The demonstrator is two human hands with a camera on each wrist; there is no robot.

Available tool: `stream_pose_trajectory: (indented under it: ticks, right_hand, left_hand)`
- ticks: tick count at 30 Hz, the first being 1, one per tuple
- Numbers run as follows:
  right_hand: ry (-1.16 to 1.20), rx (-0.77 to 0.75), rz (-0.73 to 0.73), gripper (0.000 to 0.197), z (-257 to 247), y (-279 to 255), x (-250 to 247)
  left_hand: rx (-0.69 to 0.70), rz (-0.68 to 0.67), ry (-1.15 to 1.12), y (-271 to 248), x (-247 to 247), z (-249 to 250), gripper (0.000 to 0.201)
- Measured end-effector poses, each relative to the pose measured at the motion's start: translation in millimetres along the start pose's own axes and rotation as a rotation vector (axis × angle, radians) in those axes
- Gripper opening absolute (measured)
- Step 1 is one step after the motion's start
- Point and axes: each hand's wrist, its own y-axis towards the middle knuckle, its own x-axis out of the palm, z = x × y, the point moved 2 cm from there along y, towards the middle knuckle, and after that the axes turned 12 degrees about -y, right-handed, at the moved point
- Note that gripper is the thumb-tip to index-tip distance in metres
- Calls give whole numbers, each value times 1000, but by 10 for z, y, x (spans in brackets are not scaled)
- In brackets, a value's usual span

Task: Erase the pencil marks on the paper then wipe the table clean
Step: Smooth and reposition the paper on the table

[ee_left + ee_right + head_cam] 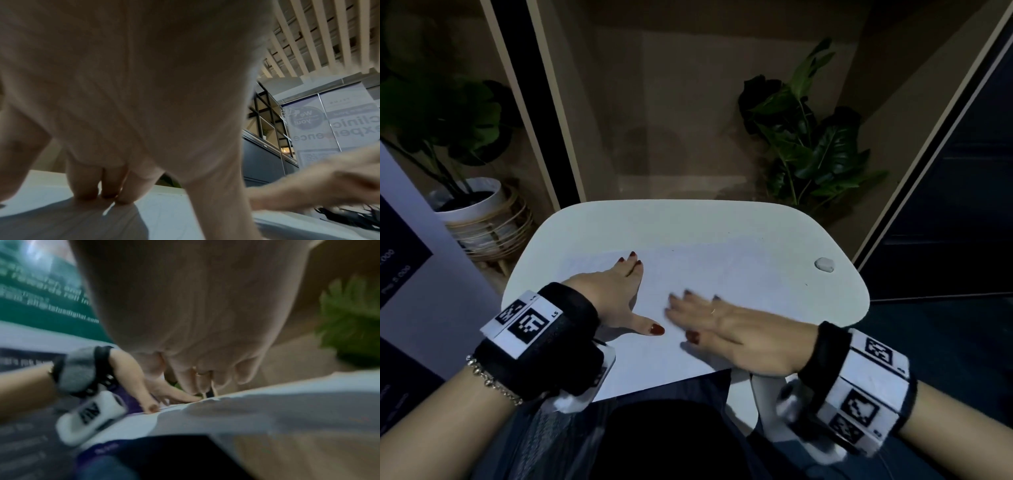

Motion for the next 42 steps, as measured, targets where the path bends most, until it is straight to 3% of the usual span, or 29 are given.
stream_pose_trajectory:
  ticks: [2, 6, 7, 9, 11, 13, 15, 20, 22, 26, 28, 32, 34, 36, 38, 42]
  right_hand:
    - [15, 12, -22, 60, 37, 40, 19]
    - [-146, 516, 44, 75, 547, -25, -103]
    - [-157, 567, 50, 76, 604, -43, -137]
    - [-102, 458, 52, 75, 505, -28, -186]
    - [-2, 260, -9, 72, 240, 7, -171]
    - [87, 168, -76, 70, 99, 26, -122]
    - [64, 223, -66, 74, 210, 32, -96]
    - [30, 546, 42, 81, 753, -29, -137]
    - [29, 480, 70, 77, 700, -3, -155]
    - [49, 197, 130, 62, 469, 117, -113]
    - [3, 248, 97, 67, 543, 106, -96]
    - [-106, 571, 55, 85, 815, -42, -186]
    - [-98, 526, 84, 82, 741, -35, -221]
    - [-34, 370, 88, 75, 526, 50, -251]
    - [63, 259, 2, 72, 311, 165, -269]
    - [67, 282, -142, 77, 274, 248, -289]
  left_hand:
    - [1, 0, 10, -3, 7, -6, 117]
    - [0, 4, 14, 0, 15, -13, 117]
    - [0, 3, 14, 3, 13, -13, 117]
    - [0, 7, 11, 9, 8, -20, 117]
    - [1, 8, 7, 7, 7, -15, 118]
    - [0, 8, 14, 3, 11, -10, 118]
    - [-2, 8, 19, -4, 10, -12, 118]
    - [-7, 3, 22, -14, 0, -2, 117]
    - [-7, 10, 29, -18, -11, 14, 117]
    - [-15, 21, 22, -35, -9, 19, 118]
    - [-13, 30, 15, -41, -9, 20, 118]
    - [-13, 48, 22, -59, -23, 34, 117]
    - [-15, 53, 39, -70, -32, 52, 116]
    - [-13, 56, 52, -77, -32, 59, 115]
    - [-12, 58, 58, -78, -31, 60, 116]
    - [-13, 64, 67, -63, -33, 57, 116]
